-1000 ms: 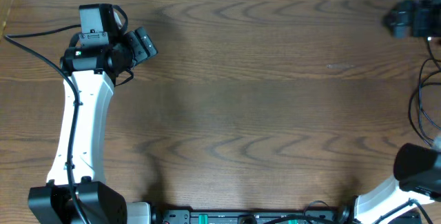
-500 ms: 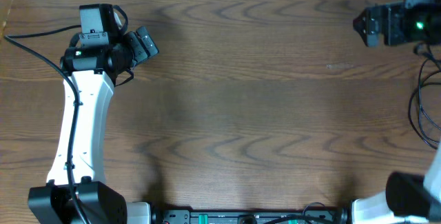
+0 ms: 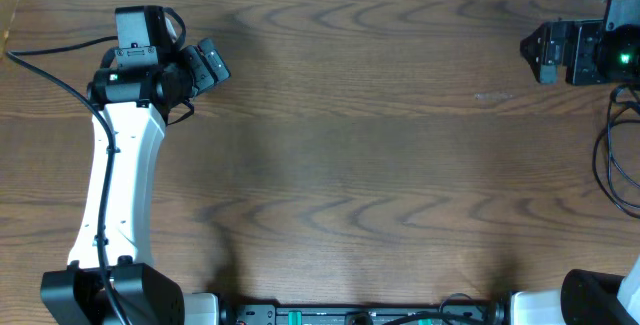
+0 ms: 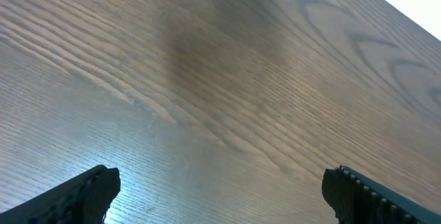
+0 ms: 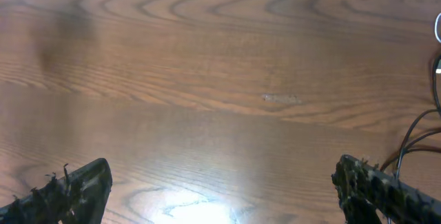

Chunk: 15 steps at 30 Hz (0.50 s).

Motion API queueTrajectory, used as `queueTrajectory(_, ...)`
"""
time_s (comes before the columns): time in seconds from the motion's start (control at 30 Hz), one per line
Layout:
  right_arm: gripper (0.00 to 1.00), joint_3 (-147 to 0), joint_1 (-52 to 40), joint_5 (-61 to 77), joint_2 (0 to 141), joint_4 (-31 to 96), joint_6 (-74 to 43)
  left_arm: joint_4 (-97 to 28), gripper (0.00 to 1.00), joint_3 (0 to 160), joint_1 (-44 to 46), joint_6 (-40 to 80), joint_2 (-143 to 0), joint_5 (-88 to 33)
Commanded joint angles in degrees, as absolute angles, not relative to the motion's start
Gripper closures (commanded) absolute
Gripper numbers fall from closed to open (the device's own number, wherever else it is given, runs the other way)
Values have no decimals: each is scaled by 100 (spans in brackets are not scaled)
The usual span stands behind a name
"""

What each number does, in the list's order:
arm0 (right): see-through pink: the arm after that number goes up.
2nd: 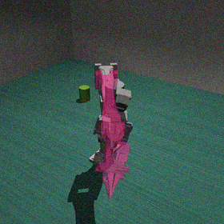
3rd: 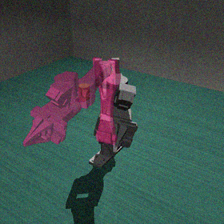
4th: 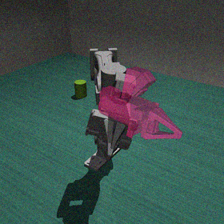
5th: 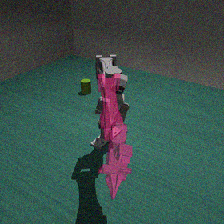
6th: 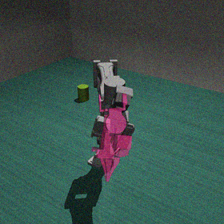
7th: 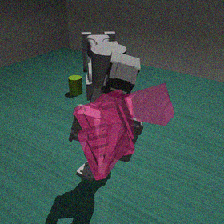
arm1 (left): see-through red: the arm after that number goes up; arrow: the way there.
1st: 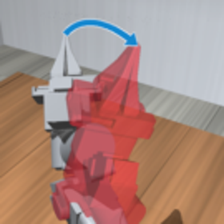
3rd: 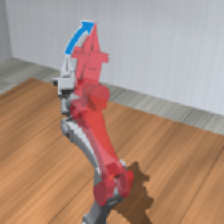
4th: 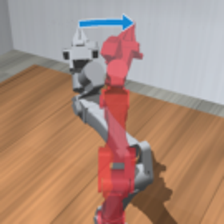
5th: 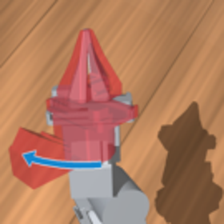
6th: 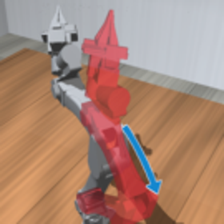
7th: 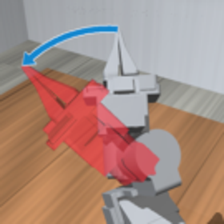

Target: Untangle cables

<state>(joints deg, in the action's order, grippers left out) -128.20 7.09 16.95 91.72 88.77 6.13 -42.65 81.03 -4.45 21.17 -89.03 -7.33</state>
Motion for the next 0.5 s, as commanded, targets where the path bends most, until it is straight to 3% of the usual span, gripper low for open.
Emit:
queueTrajectory(0.0,1,-12857,668,1708,9177,8899,945,-4283,0,8149,-456,2110,-8945,-698)
queueTrajectory(0.23,1,-12232,607,1660,8868,8608,1144,-4283,0,8149,-456,2110,-8943,-698)
queueTrajectory(0.47,1,-9546,425,1640,7330,6246,1146,-4283,0,8149,-456,2112,-8943,-698)
